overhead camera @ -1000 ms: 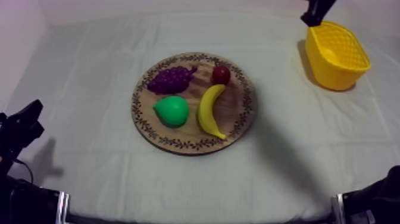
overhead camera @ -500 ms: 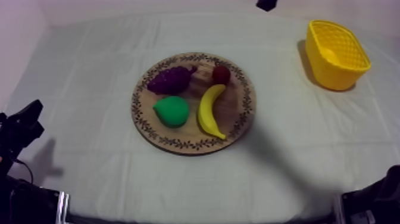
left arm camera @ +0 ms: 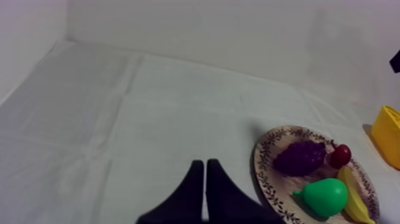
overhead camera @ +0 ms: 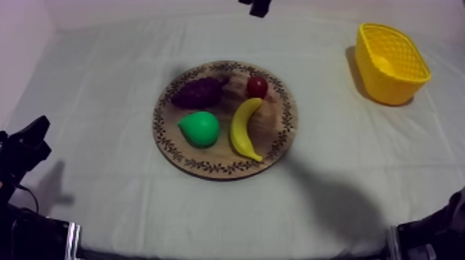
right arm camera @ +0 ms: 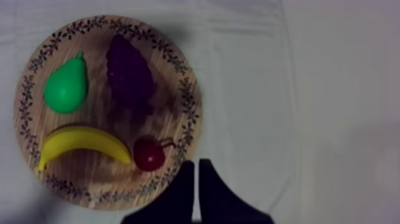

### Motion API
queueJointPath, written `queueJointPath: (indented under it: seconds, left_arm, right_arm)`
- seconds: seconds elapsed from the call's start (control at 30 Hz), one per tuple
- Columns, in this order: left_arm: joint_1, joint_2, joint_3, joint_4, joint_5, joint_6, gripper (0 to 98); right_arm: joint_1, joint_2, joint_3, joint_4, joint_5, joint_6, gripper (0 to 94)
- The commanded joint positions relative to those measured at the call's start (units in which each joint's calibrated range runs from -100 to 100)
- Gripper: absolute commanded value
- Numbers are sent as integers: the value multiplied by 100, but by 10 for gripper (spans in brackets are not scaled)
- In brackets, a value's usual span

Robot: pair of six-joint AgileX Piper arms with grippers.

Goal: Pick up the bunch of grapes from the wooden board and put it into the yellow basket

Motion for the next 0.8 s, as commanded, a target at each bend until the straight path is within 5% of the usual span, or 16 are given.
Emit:
queueJointPath:
  seconds: [0.0, 0.5, 0.77]
  left_arm:
    - [-3, 0, -3, 2, 2, 1, 1]
    - [-3, 0, -3, 2, 2, 1, 1]
    - [-3, 0, -3, 2, 2, 1, 1]
  right_arm:
    - [-20, 479, -465, -25, 164, 29, 3]
    - [-208, 1923, -1169, -88, 285, 206, 9]
    - [-242, 2255, -1282, -63, 151, 236, 176]
